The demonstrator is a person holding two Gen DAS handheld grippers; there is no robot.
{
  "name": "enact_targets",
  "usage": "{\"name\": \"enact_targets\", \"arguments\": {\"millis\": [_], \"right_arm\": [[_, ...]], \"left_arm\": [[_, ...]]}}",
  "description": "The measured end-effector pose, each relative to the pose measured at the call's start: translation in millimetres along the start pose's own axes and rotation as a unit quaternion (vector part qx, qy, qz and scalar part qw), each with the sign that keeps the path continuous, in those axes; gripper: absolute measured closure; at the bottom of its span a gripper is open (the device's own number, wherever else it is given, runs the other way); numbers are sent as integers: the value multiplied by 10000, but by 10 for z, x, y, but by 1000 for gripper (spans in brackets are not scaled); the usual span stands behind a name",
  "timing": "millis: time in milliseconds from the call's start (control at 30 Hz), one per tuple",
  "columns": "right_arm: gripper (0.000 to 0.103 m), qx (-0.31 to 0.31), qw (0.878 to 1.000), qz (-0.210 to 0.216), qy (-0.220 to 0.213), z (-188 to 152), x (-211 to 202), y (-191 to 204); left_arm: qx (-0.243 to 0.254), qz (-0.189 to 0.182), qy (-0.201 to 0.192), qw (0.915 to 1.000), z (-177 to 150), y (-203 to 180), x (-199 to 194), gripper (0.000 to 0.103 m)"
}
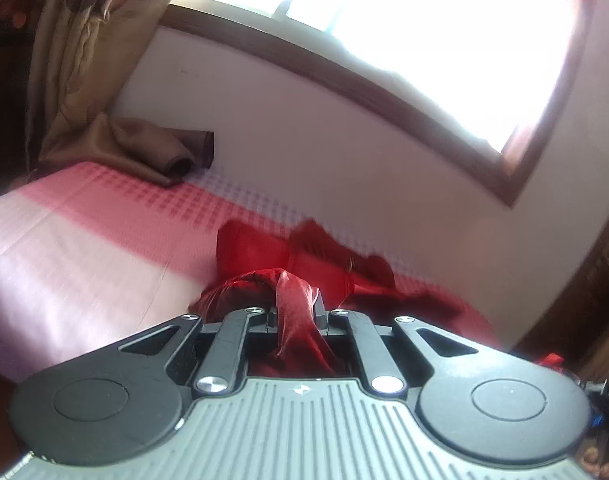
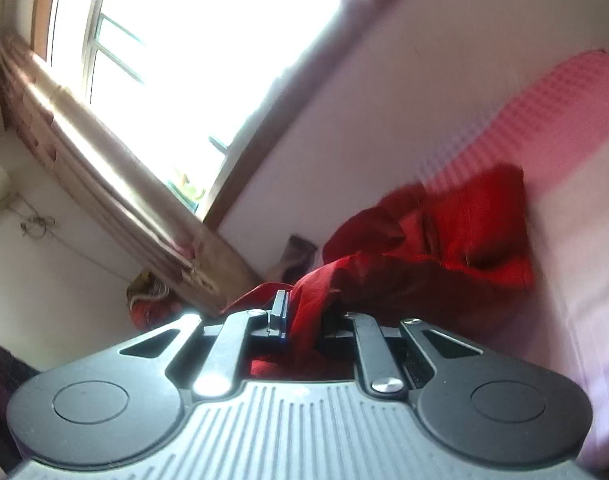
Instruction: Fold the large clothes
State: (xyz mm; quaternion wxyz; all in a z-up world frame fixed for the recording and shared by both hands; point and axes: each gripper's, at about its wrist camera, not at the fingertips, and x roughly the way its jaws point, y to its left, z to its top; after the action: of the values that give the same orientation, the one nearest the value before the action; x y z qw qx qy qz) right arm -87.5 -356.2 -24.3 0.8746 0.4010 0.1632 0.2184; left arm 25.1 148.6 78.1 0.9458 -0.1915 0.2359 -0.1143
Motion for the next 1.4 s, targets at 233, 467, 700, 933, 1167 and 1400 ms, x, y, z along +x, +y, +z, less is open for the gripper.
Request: {"name": "enact_targets", "arguments": {"millis": [233,467,700,933,1167,1400], "right_arm": [[90,309,9985,-442,-87,580,565,-275],[90,603,9940,-909,-19,888,1180,-682],[90,1131,9859,-1232,73,911,1634,-1173],[85,1827,9767,-1119,117,917,1900,-1543],[53,2394,9693,-513,-244,887,1703,-1634],[31,692,9919,-940,-495,1011,1453,-1049]], "left_arm": [[-108,343,113,9993,453,-122,815,89],[-86,744,348,9966,612,-145,1633,81],[-172,921,652,9935,589,-43,2233,75],[-501,570,791,9940,568,64,2436,46],[-155,718,-87,9973,611,-58,2166,0],[586,768,-170,9952,570,-306,2007,18]]}}
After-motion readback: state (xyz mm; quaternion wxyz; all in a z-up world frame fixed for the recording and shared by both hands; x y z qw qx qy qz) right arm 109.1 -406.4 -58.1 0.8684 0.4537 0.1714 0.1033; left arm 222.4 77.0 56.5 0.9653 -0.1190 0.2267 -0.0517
